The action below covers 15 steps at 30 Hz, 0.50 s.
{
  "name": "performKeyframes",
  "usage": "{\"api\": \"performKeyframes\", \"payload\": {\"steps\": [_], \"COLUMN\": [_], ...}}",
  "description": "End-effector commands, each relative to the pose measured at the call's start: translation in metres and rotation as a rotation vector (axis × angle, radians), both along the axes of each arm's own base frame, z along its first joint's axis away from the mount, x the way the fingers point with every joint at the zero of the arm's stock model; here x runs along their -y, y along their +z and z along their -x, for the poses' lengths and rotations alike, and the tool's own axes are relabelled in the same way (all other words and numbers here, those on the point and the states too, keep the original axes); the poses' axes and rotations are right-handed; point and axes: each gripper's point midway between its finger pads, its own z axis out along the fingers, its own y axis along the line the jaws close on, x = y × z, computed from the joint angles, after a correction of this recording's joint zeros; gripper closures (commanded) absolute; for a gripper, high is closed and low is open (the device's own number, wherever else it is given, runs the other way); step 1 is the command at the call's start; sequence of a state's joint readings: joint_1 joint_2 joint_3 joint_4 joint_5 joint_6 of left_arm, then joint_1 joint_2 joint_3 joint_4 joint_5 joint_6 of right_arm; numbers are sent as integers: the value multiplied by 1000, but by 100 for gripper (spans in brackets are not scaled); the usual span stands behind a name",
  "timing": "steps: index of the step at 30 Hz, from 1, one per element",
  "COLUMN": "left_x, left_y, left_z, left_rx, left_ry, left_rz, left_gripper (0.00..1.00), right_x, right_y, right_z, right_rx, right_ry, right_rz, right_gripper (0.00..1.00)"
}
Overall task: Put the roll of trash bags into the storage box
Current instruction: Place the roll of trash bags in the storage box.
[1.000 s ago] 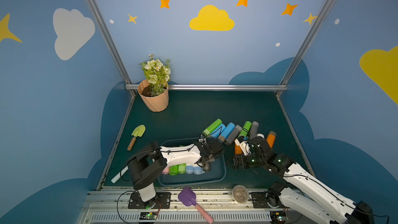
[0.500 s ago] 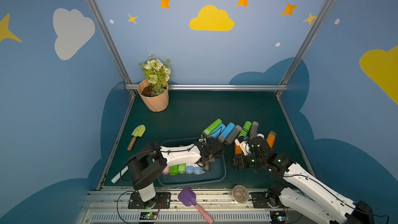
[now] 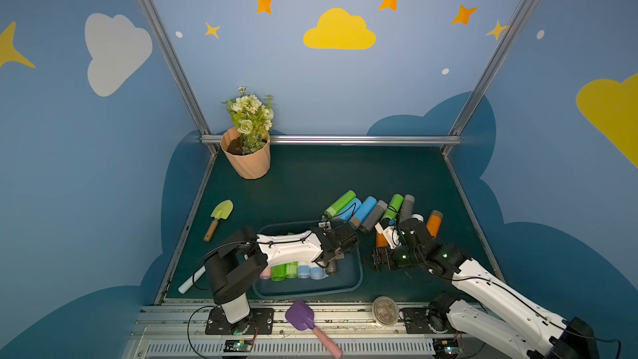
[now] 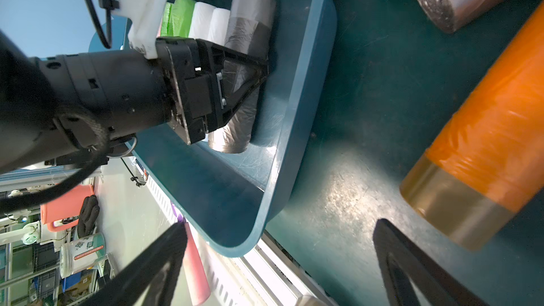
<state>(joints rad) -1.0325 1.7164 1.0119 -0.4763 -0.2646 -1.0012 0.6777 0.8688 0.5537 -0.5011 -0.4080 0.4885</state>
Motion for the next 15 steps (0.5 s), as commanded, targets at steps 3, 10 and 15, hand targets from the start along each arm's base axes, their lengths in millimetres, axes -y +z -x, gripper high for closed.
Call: {"api": "performKeyframes", "payload": {"steps": [3,10,15], "left_x": [-5,-5,-4], "left_y": [16,24,27], "left_z": [-5,-6,-6], "left_rx": [35,49,53], "left_ry": [-2,-4,-9], "left_rz": [-18,-9,-9], "left_gripper": [56,55,55], "right_x": [-3,-4,-3], "right_y": [13,12,14], "right_z": [-2,-2,-4], "right_rx": [42,38,49], "right_ry": [15,13,10], "right_rz": [-18,-20,-20], "right_gripper": [3,3,3]}}
